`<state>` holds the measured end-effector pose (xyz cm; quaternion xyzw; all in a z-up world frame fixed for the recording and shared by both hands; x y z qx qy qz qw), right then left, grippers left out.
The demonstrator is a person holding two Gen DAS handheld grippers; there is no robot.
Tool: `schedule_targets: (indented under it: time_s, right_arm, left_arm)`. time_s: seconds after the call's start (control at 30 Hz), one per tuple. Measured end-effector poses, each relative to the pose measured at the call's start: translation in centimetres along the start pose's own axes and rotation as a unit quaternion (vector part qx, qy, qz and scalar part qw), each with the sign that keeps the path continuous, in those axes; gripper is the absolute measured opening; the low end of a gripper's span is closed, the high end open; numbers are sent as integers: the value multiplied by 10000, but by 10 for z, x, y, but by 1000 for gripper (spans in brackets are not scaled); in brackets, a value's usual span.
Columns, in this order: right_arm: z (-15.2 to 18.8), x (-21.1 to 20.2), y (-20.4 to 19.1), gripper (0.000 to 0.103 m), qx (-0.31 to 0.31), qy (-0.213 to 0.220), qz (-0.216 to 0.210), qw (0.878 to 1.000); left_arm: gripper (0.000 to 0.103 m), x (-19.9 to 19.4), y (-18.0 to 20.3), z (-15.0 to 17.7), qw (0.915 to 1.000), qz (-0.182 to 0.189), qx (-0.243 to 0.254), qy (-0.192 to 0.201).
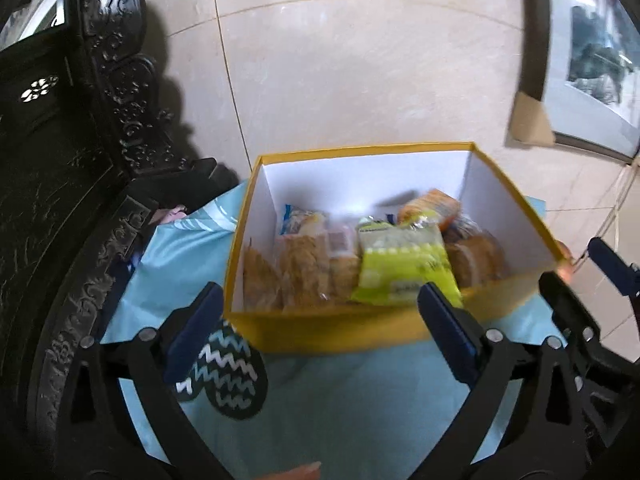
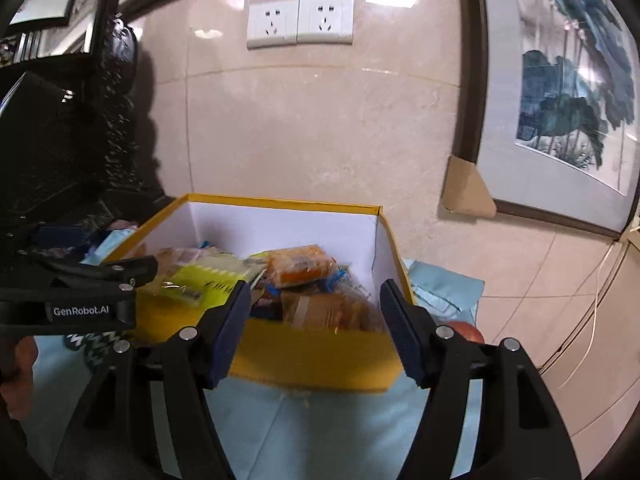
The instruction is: Organize snacks
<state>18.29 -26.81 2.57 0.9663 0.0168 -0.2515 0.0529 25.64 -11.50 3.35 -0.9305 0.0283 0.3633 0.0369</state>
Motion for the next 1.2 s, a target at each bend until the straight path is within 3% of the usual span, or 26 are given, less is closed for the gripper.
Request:
schedule_targets:
  time_s: [0.4, 0.53, 0.63, 0.87, 1.03, 1.07, 1.13, 1.2]
  right_arm:
    - [21, -93, -12, 70, 197, 281, -113, 9993]
    - [25, -115, -16, 79, 205, 390, -15, 9990]
    - [30, -125, -17, 79, 260, 395, -8, 9989]
    - [43, -141, -22, 79, 425, 376, -54, 9984]
    - [49, -148, -24, 80, 539, 404, -148, 9976]
    - [50, -149, -25, 82, 547, 415, -150, 9975]
    - [52, -152, -26, 101, 562, 488, -85, 9972]
    - [53, -155, -28, 101, 518, 563, -30, 9971]
  left_arm:
    - [101, -92, -1, 47, 9997, 147, 24, 206]
    - [101, -116, -3, 59, 9993, 182, -34, 326]
    - [101, -134, -9, 68, 9977, 91, -194, 640]
    - [101, -159, -19, 92, 9953, -144, -181, 939]
    - [101, -165, -22, 103, 9966, 14, -231, 795]
    - [101, -166, -22, 105, 9970, 21, -227, 739]
    - [101, -166, -21, 110, 9974, 37, -247, 670]
    - [101, -165, -21, 114, 9975, -1, -248, 655]
Point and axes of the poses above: each gripper's, at about its wrist camera, not at the fingertips, and x roughly the way its jaws point, y to its right, z to its underside, the point moved 3 cm from there along x, roughly the way its jaws point, and after that the axes turned 3 degrees about -x, right-handed, at the moved point
